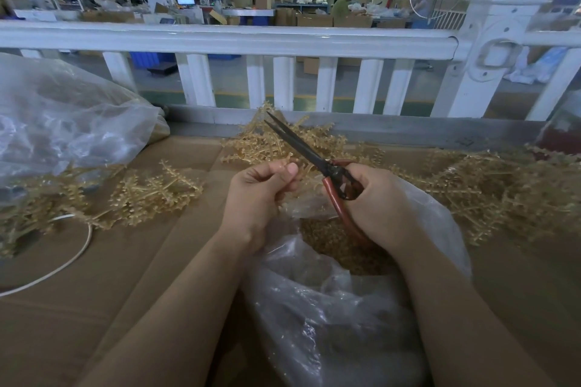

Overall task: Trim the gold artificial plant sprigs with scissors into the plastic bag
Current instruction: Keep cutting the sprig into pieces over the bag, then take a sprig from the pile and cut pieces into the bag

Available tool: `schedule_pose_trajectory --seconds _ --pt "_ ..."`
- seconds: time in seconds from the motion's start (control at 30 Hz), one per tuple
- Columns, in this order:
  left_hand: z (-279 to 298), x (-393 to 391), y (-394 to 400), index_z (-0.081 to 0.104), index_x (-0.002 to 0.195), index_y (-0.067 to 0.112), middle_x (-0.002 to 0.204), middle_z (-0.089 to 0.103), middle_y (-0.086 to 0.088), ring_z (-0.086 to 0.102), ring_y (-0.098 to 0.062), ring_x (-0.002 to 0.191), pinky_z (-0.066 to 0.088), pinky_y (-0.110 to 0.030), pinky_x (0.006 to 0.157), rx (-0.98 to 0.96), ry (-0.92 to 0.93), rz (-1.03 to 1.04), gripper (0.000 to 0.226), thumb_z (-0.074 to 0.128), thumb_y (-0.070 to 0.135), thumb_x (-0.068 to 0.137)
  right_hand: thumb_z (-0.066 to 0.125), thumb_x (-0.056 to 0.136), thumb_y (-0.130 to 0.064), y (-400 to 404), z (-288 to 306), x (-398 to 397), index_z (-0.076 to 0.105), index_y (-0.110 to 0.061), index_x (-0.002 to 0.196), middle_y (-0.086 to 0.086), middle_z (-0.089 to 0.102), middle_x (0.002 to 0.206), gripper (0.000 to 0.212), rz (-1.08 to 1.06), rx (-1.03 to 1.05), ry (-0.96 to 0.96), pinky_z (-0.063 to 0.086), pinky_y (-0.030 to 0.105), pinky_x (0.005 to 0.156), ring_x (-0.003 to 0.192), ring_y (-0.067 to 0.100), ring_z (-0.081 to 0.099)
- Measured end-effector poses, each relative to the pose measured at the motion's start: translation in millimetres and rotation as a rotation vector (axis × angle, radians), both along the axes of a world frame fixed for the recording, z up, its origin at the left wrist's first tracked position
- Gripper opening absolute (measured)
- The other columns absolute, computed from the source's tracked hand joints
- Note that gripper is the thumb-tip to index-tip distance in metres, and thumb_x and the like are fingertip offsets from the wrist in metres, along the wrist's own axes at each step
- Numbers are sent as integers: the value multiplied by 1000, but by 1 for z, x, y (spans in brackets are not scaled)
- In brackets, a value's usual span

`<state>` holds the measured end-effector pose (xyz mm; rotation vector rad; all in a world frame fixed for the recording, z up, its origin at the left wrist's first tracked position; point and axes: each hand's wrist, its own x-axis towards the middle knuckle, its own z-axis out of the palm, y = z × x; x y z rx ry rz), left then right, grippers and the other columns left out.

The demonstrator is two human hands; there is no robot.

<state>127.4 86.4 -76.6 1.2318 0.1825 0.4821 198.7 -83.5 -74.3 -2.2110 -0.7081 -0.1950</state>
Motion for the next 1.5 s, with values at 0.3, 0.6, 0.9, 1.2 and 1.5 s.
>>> schedule_pose_trajectory --seconds 0.3,0.6,0.9,1.2,1.5 --pt "2 -3 6 76 79 17 76 67 -3 58 -11 74 48 -20 75 76 -74 -36 14 66 23 86 56 73 -87 -9 9 -4 51 -48 109 -34 51 82 53 -19 -193 -86 29 8 59 74 -16 45" --pt "6 -2 2 74 79 12 79 74 1 65 -5 69 53 -18 73 -3 -74 35 28 55 0 96 57 77 -84 -9 13 -8 49 -47 102 -31 48 81 46 -15 -292 -187 23 8 60 73 -9 45" --pt "8 -3 -1 71 79 12 68 70 0 63 -6 67 52 -16 70 -47 -106 53 24 56 -1 93 51 74 -89 -7 10 -6 39 -49 76 -31 46 71 42 -17 -293 -205 25 9 55 65 -13 43" --pt "9 -6 1 76 71 18 69 69 3 60 -6 67 48 -16 69 -46 -112 -23 14 65 18 79 32 65 -101 -7 5 -2 43 -45 71 -25 51 61 57 -58 -254 -253 23 8 51 56 -8 46" --pt "11 -7 2 76 72 16 74 71 0 65 -9 67 52 -20 73 -107 -109 -38 16 65 11 82 42 66 -99 -9 2 1 56 -38 77 -18 59 63 63 -17 -244 -244 30 13 51 58 -3 53"
